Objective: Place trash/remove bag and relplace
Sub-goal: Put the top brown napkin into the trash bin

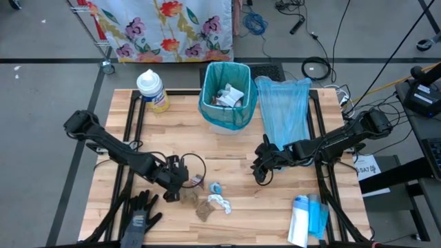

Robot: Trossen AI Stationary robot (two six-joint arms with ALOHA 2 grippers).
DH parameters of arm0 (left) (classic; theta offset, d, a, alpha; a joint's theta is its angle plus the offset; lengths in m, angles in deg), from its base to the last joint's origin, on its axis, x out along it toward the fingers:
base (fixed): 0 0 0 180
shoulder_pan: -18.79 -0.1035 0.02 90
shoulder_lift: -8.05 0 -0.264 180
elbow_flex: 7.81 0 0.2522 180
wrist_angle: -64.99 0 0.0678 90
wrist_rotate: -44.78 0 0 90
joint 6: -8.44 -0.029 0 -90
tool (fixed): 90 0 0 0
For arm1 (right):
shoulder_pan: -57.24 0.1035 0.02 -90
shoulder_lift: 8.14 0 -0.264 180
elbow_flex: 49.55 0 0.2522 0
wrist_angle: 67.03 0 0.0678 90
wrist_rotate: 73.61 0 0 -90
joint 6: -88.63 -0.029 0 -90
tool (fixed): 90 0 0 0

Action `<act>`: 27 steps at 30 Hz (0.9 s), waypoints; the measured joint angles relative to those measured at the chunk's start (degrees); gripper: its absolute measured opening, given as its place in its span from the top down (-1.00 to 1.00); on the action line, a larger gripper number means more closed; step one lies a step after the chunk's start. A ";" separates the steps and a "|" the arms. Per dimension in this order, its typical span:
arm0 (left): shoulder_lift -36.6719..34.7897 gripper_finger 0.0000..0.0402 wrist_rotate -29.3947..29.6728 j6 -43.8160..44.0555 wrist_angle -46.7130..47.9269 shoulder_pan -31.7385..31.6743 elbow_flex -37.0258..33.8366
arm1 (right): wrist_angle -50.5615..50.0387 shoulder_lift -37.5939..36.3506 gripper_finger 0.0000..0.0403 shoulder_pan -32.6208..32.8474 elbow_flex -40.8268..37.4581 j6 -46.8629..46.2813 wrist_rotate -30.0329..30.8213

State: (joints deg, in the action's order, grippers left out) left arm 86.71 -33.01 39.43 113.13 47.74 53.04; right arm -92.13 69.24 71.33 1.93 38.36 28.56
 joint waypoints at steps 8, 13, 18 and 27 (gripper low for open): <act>-0.62 0.93 -0.06 0.06 -0.47 -0.43 0.26 | 0.04 0.00 0.42 0.00 0.00 -0.03 0.02; -0.62 0.76 -1.91 0.38 -3.75 -0.44 0.26 | 0.07 0.00 0.42 0.00 0.00 -0.60 0.02; -0.26 0.48 -3.02 1.75 -4.40 -0.42 0.26 | 0.07 0.00 0.42 0.02 0.00 -0.69 0.01; 3.58 0.02 -3.00 2.19 -6.48 -0.44 0.23 | -0.14 0.00 0.42 0.28 0.00 -0.99 -0.17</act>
State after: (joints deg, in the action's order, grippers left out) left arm 90.29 -36.01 41.62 106.65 47.30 53.28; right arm -92.27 69.24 71.61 1.93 37.37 28.40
